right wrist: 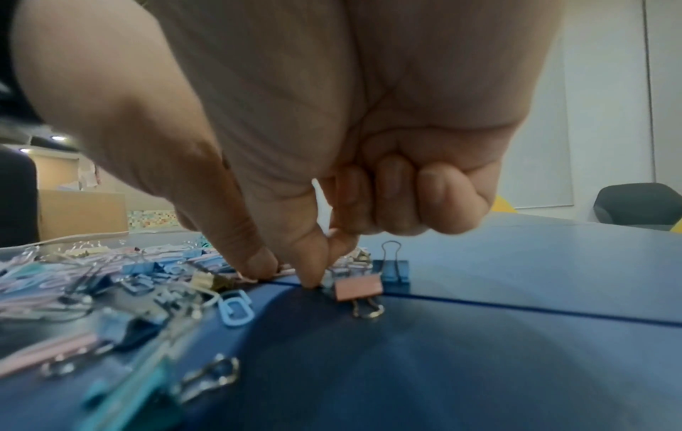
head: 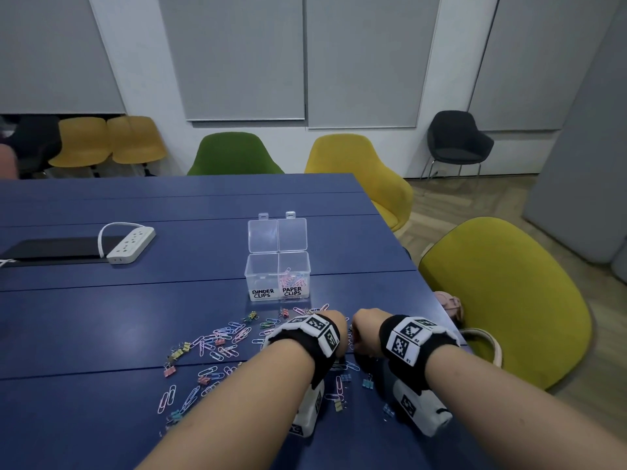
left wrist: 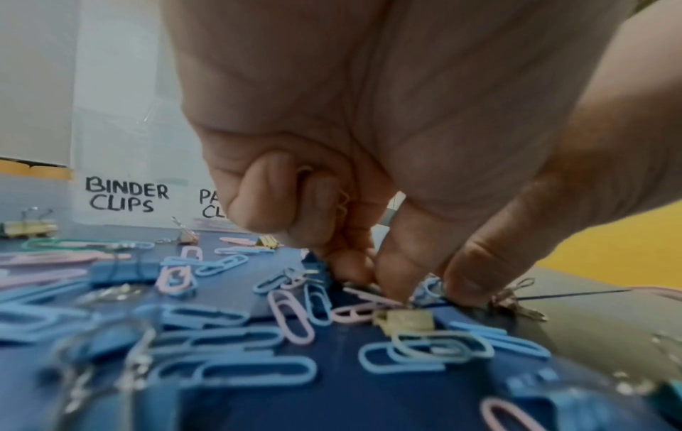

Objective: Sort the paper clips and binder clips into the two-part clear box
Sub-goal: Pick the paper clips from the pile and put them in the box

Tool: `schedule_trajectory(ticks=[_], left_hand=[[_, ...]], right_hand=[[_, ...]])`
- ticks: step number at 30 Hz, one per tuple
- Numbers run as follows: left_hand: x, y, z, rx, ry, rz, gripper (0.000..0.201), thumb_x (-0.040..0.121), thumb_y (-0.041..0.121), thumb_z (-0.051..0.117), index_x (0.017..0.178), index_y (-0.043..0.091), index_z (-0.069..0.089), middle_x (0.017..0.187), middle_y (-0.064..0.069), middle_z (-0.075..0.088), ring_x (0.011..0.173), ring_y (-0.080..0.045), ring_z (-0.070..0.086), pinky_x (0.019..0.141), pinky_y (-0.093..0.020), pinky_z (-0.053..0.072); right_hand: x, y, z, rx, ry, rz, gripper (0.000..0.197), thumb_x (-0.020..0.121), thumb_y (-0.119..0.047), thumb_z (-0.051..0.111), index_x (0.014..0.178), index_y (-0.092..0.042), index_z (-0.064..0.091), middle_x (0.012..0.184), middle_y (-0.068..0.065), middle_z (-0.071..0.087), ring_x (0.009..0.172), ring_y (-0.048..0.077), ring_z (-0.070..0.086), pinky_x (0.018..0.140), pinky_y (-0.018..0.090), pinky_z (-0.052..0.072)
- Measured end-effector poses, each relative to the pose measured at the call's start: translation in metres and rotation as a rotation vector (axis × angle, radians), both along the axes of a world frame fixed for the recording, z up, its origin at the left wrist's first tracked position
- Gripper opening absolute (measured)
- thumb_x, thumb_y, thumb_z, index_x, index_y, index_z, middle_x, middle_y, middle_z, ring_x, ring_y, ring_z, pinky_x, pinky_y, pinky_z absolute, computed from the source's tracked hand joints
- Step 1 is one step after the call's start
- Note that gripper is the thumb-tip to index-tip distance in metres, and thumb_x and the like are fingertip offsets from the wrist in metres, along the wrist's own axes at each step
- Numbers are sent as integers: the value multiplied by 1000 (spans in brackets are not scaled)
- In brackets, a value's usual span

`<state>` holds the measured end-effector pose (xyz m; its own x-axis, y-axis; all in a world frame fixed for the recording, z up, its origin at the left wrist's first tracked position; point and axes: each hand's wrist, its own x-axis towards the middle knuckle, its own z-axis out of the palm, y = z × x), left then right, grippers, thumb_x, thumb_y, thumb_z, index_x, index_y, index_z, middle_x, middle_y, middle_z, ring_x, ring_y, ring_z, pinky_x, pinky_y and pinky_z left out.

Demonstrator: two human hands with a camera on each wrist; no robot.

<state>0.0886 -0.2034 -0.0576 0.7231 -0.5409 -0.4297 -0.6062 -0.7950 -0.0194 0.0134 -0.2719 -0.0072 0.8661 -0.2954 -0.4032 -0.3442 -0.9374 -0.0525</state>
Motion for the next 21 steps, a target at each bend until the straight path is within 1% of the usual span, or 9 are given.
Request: schedule_trajectory(ticks=[2, 3, 4, 6, 10, 13, 16, 19, 21], left_hand=[[-14, 14, 18, -29, 20, -32, 24, 83, 21, 62, 103, 9, 66, 107, -10, 66, 100, -35, 64, 81, -32, 49], [-18, 21, 28, -71, 8, -35, 17, 84, 19, 60, 97, 10, 66, 105, -10, 67, 99, -35, 64, 82, -37, 52], [-23, 28, 37, -105, 38, -1, 17, 85, 19, 57, 95, 8, 65, 100, -11, 66, 96, -34, 65, 82, -42, 54], [-23, 41, 48, -270, 110, 59, 17, 87, 19, 53, 90, 6, 64, 97, -16, 66, 83, -28, 64, 73, -34, 54], [-25, 73, 69, -830, 569, 334, 11, 86, 10, 59, 75, 10, 59, 73, -8, 55, 51, -14, 41, 51, -23, 39], [-28, 93, 69, -1276, 990, 555, 21, 88, -5, 54, 71, 8, 52, 71, -6, 53, 45, -7, 33, 38, -16, 28], [-29, 108, 67, -1511, 1210, 612, 19, 90, -6, 48, 78, 8, 54, 69, -3, 50, 41, -5, 34, 37, -15, 30], [-31, 116, 66, -1630, 1382, 717, 20, 79, -6, 45, 90, 6, 58, 67, -2, 45, 44, -8, 35, 39, -16, 34], [-34, 119, 65, -1642, 1467, 782, 23, 70, -1, 41, 86, 4, 57, 66, -3, 43, 47, -11, 36, 40, -19, 37]], right_hand=[[-5, 6, 4, -6, -2, 9, 15, 82, -21, 63, 75, -12, 52, 71, 6, 54, 74, 27, 54, 66, 27, 43], [-7, 7, 6, 10, -17, 6, 19, 83, -21, 61, 70, -12, 50, 70, 6, 53, 72, 26, 53, 64, 27, 42], [-10, 7, 8, 52, -48, -6, 22, 84, -21, 58, 66, -12, 48, 69, 6, 51, 68, 25, 51, 60, 25, 40], [-18, 5, 14, 234, -151, -83, 26, 85, -18, 54, 62, -15, 42, 66, 3, 48, 61, 21, 45, 53, 24, 37], [-36, 1, 22, 1134, -434, -530, 27, 88, -4, 42, 63, -14, 36, 60, 5, 33, 47, 15, 26, 45, 22, 21], [-49, -5, 28, 1627, -595, -781, 22, 89, -1, 38, 69, -10, 40, 62, 7, 43, 44, 15, 41, 39, 21, 32], [-56, -9, 29, 1736, -725, -852, 19, 90, 2, 39, 73, -6, 46, 68, 9, 50, 42, 12, 54, 38, 16, 44], [-60, -8, 24, 1655, -697, -777, 23, 89, 6, 37, 72, -8, 42, 66, 9, 46, 44, 13, 48, 37, 18, 39], [-61, -5, 19, 1573, -629, -741, 26, 87, 11, 33, 75, -10, 42, 64, 8, 44, 46, 15, 40, 37, 18, 33]])
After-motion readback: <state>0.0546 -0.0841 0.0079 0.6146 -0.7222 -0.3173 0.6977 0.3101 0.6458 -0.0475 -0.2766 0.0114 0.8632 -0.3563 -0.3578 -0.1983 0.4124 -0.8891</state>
